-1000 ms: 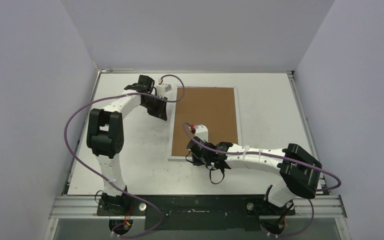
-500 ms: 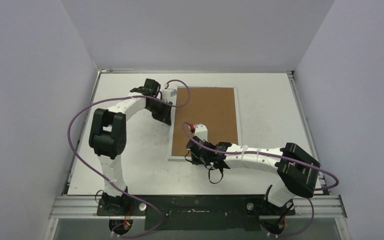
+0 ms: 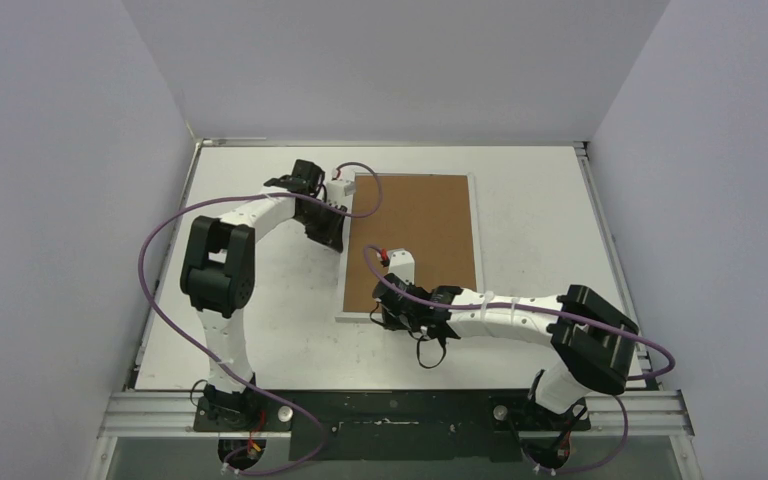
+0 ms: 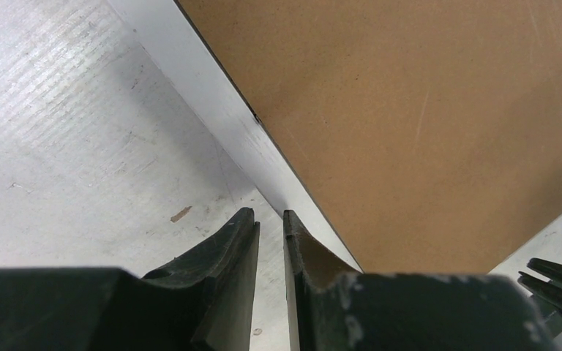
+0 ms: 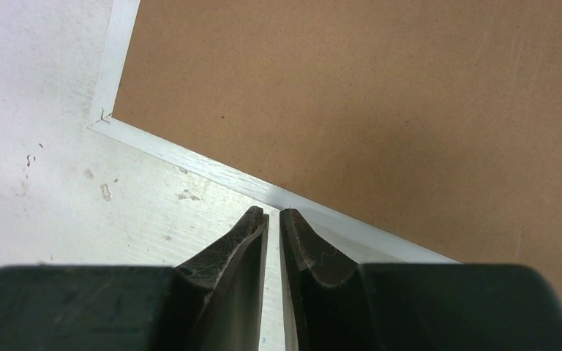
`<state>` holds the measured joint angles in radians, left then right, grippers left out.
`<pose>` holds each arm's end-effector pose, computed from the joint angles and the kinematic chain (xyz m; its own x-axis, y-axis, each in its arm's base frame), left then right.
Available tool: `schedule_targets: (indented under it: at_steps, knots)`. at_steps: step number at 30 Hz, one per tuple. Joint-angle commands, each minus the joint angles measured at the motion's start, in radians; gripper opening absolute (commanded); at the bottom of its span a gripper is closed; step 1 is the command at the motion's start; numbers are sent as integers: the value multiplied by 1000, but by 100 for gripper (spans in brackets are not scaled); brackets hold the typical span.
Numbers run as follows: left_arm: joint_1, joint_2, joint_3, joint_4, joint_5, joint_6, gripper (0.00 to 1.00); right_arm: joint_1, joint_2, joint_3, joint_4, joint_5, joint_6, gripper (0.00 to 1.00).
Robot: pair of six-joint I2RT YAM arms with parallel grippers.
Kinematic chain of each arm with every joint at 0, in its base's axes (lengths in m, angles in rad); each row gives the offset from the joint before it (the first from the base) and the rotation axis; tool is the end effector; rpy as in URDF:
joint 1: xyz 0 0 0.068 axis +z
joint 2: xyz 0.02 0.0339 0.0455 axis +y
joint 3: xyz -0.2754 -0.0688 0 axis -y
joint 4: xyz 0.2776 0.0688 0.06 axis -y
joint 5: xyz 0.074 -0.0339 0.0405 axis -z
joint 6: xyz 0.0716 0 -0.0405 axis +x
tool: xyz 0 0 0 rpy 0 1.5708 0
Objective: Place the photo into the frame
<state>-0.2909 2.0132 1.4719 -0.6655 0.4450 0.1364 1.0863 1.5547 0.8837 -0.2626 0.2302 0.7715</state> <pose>0.4281 -0.1603 0.1412 -0.8317 0.3771 -0.4074 0.5237 0.7767 -0.3501 0.1802 0.3072 0.1477 -0.8250 -0.1100 -0.5544 -0.3113 0.9071 0.2833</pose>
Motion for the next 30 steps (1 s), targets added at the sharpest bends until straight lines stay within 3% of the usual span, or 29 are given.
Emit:
schedule_targets:
  at_steps: [1, 30]
  knots:
    - [-17, 17, -8, 37, -53, 22, 18, 1, 10, -6, 43, 5, -5, 15]
    - [-51, 24, -36, 59, -156, 68, 18, -14, 83, 2, 90, 18, -21, 14]
